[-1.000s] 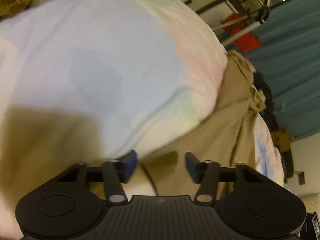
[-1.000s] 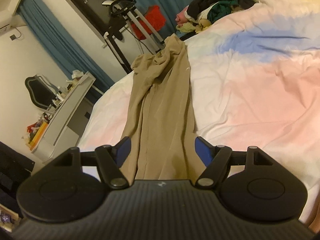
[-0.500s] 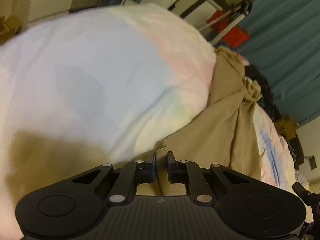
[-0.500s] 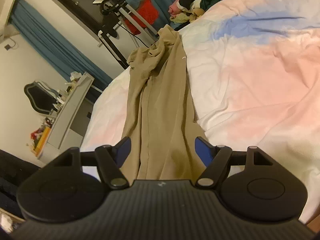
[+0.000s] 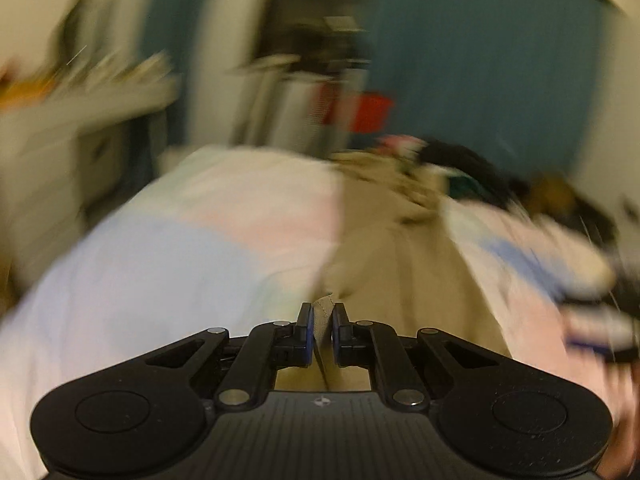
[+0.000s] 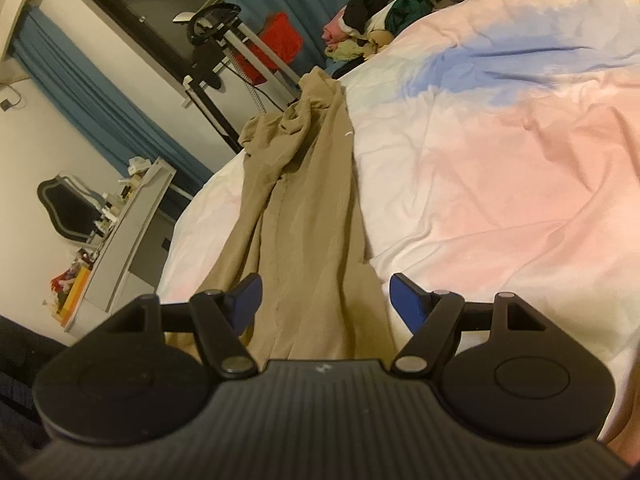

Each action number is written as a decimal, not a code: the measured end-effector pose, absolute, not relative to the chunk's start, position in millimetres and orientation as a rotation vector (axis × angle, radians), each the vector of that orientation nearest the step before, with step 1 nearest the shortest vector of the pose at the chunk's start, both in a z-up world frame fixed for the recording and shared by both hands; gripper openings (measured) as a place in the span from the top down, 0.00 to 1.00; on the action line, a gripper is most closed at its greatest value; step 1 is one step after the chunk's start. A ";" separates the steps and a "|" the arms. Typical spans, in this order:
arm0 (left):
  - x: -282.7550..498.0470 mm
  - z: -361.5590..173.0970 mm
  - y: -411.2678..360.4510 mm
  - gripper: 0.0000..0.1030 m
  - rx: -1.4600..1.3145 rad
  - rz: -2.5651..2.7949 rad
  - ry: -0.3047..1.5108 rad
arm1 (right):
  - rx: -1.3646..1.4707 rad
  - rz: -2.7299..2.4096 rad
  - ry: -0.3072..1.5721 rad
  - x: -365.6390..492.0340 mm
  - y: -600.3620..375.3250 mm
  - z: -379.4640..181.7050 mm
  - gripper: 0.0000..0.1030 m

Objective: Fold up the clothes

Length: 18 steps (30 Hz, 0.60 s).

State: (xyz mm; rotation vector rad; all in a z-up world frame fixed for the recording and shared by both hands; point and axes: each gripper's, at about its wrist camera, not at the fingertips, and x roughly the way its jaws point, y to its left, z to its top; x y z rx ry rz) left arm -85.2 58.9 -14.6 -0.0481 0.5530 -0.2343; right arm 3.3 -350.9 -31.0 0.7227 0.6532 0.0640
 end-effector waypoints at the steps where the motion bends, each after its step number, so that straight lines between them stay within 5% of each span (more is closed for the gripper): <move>1: -90.2 -16.0 42.8 0.91 0.027 -0.288 0.549 | 0.728 0.058 0.658 3.9 -352.6 -32.3 0.29; 11: -99.9 -44.7 -59.1 0.86 0.442 -0.651 0.680 | 0.802 0.112 0.753 11.4 -357.5 -50.4 0.29; 14: -85.3 -33.7 -45.4 0.71 0.284 -0.679 0.740 | 0.864 0.168 0.774 5.6 -358.9 -56.1 0.29; 15: -79.0 -30.5 -38.4 0.59 0.218 -0.696 0.762 | 0.883 0.183 0.780 2.9 -359.4 -57.8 0.29; 18: -58.3 -24.6 -16.7 0.52 0.034 -0.684 0.802 | 0.916 0.178 0.801 -2.1 -361.4 -63.4 0.30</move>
